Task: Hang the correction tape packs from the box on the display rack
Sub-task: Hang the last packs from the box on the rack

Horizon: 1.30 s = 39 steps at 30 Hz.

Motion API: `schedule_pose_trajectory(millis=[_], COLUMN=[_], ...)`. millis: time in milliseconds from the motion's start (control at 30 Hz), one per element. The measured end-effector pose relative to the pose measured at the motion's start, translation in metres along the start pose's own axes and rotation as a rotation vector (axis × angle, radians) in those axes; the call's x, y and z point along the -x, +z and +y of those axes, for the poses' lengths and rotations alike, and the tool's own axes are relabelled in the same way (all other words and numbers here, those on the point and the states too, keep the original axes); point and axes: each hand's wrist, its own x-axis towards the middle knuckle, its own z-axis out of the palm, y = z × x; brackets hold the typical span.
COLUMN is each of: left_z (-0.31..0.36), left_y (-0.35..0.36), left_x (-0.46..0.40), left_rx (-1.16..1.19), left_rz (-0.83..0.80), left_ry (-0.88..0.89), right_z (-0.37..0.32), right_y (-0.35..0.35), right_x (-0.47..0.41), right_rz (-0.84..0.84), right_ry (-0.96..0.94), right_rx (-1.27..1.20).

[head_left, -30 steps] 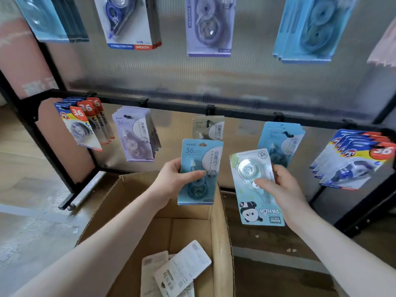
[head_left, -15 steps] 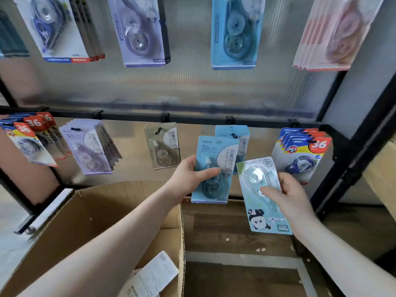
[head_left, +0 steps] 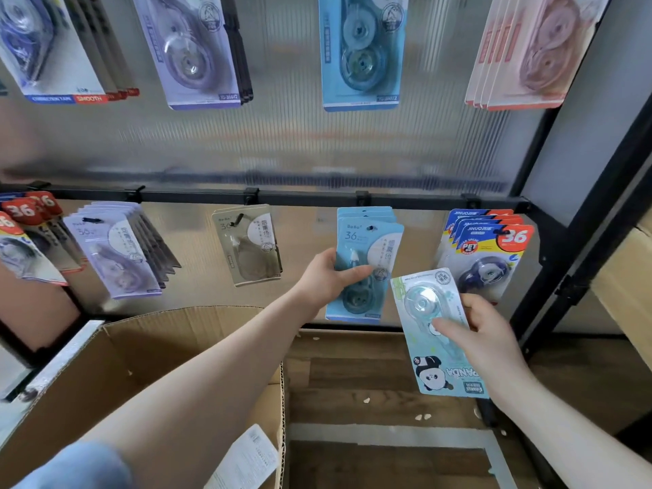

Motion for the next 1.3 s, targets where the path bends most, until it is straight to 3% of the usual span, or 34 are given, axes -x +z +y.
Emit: schedule_pose_trajectory(millis=[533,833,1067,1300], left_z=[-0.013,-0.008,0.061,0.202], left_y=[-0.003,-0.045,-0.106,-0.177], left_x=[-0.022,-0.008,0.039,0.083], left_rx=[-0.055,-0.374,-0.467,-0.59], left_rz=[0.098,0.373,0.354,0.394], left_ry=[-0.008,0.22,0.147,0.062], right_z=[0.012,-0.023,-0.118,-0.284], right_y=[-0.003,0.014,0.025,0.02], right_x=[-0.006,-0.018,-0.009,-0.001], right_rz=[-0.018,-0.065,-0.112,-0.164], right_ry=[0.002,-0.024,0.055,0.017], right_rx=[0.066,0.044,0.043,-0.019])
